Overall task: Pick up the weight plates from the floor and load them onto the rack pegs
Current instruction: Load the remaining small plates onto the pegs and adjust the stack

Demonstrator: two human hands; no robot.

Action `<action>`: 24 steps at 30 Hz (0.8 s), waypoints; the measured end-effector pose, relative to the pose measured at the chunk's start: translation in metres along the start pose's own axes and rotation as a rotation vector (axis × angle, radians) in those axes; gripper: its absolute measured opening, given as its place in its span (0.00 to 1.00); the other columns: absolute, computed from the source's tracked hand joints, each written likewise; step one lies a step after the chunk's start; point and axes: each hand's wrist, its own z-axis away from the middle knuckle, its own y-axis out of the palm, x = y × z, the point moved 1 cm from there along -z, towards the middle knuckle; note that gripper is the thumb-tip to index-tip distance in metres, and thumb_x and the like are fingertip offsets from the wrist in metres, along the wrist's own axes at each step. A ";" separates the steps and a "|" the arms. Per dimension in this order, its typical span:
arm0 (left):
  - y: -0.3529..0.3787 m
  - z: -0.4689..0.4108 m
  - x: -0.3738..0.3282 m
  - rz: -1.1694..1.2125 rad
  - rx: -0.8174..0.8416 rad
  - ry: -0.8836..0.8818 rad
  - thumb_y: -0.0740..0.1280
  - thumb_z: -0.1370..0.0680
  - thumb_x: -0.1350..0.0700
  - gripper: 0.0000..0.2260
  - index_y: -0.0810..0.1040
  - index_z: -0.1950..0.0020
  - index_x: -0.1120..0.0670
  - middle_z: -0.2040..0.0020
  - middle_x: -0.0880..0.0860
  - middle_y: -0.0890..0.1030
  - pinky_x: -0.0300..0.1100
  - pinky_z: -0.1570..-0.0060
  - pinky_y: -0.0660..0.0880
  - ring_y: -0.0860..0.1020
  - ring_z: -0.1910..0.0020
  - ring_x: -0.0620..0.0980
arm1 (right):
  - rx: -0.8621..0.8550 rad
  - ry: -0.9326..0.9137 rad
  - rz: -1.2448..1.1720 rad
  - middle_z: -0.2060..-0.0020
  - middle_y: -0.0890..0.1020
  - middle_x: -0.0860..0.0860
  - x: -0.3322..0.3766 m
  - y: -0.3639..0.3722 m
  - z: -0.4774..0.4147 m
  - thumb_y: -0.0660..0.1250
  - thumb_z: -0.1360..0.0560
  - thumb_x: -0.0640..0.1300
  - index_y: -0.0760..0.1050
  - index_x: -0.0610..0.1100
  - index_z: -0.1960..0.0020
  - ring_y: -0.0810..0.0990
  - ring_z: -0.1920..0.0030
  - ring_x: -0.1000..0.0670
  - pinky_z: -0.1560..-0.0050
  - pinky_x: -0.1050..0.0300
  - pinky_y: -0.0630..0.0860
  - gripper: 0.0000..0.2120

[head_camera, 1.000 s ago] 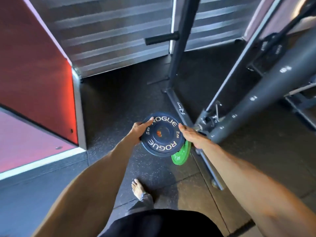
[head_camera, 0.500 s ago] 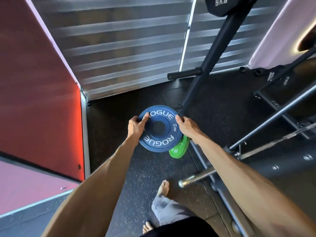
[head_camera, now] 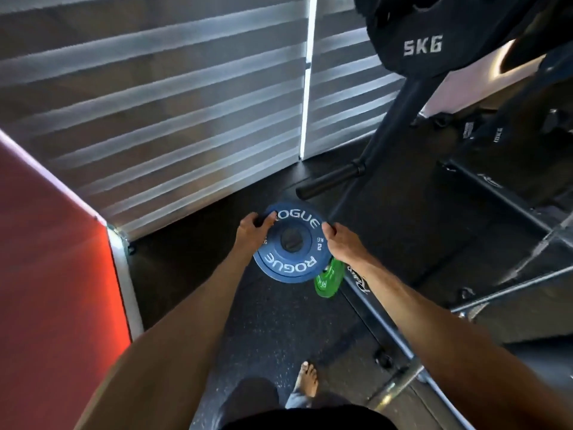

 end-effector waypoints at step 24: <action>0.052 -0.284 -0.036 -0.245 0.881 0.025 0.68 0.23 0.54 0.18 0.70 0.37 0.59 0.42 0.57 0.77 0.47 0.48 0.74 0.77 0.44 0.54 | -0.406 0.593 -0.396 0.42 0.80 0.38 0.061 0.047 -0.147 0.54 0.17 0.58 0.72 0.43 0.45 0.78 0.40 0.37 0.44 0.50 0.70 0.18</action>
